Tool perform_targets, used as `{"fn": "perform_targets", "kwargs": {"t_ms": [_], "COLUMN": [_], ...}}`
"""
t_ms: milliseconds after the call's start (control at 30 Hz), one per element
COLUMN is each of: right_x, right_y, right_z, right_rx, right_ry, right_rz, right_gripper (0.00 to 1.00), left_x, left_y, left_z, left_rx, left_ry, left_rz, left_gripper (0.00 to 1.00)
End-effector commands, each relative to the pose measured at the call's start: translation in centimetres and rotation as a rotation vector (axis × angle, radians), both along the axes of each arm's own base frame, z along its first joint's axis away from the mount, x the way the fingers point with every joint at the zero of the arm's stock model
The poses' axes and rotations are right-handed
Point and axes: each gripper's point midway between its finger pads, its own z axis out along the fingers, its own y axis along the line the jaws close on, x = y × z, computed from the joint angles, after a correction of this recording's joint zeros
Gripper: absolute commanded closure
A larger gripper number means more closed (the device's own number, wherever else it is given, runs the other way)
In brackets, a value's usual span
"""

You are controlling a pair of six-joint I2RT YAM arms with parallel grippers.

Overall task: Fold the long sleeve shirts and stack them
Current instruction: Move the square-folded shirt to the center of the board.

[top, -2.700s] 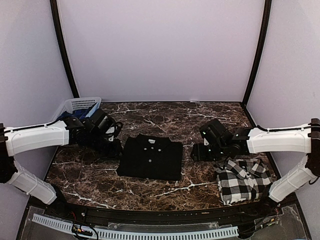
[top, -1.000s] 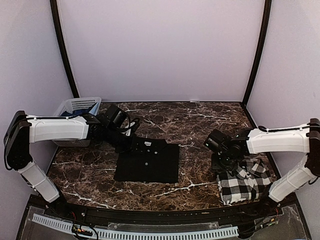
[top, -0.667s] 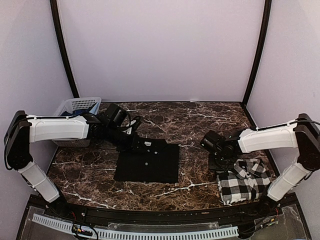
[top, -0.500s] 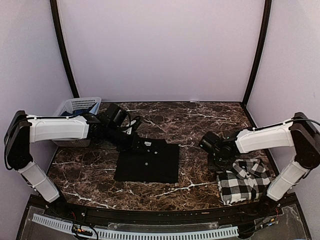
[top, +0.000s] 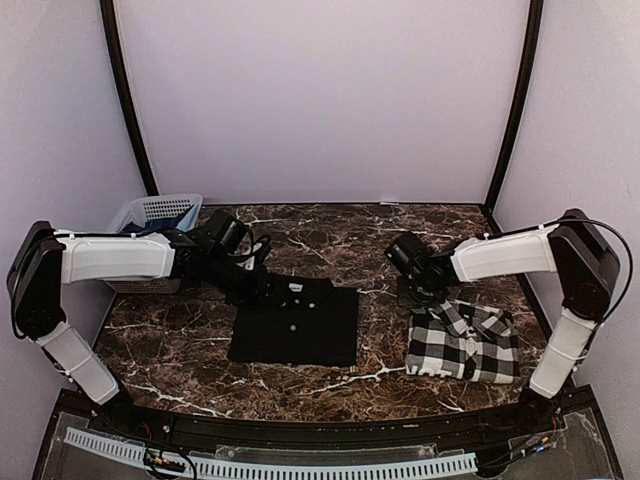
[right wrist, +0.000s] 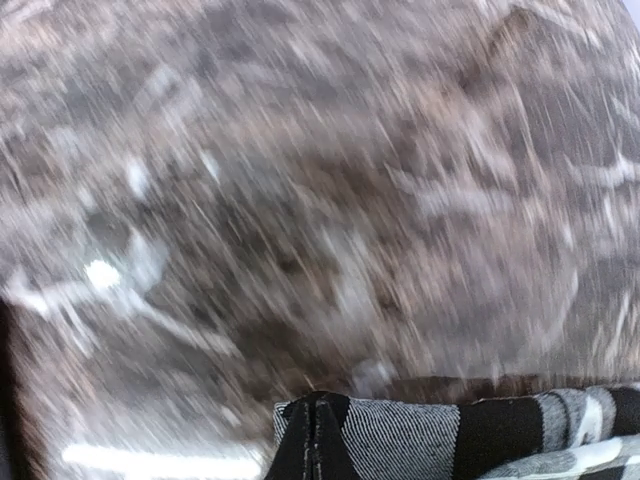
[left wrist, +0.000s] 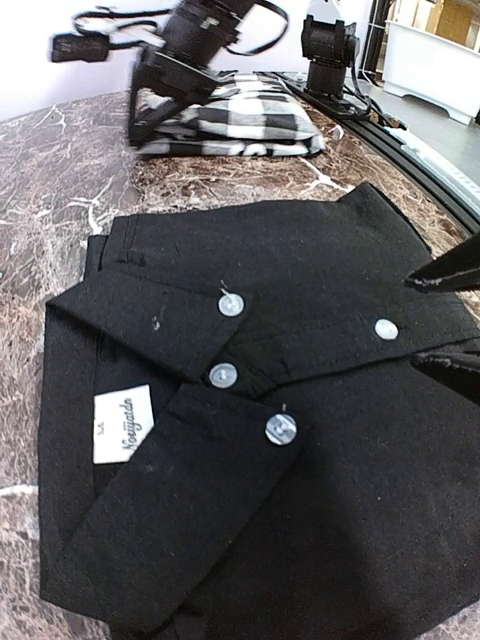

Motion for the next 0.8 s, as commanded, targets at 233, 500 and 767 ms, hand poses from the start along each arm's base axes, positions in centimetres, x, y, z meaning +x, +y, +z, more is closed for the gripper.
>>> {"fn": "perform_targets", "kwargs": {"t_ms": [233, 500, 767], "right_x": [13.5, 14.4, 12.4], "right_y": [9.0, 15.1, 14.8], "right_z": [2.7, 3.0, 3.4], "right_rx": [0.021, 0.18, 0.229], "right_ry": [-0.181, -0.159, -0.134], "right_rz": [0.243, 0.415, 0.394], "right_gripper": [1.0, 1.0, 0.91], "left_x": [-1.0, -1.4, -1.0], "left_y": [2.5, 3.8, 4.6], "left_z": [0.8, 0.4, -0.2], "left_rx": [-0.004, 0.02, 0.046], "left_ry": [-0.016, -0.012, -0.011], "left_rz": [0.049, 0.065, 0.094], "left_gripper": [0.8, 0.8, 0.79]}}
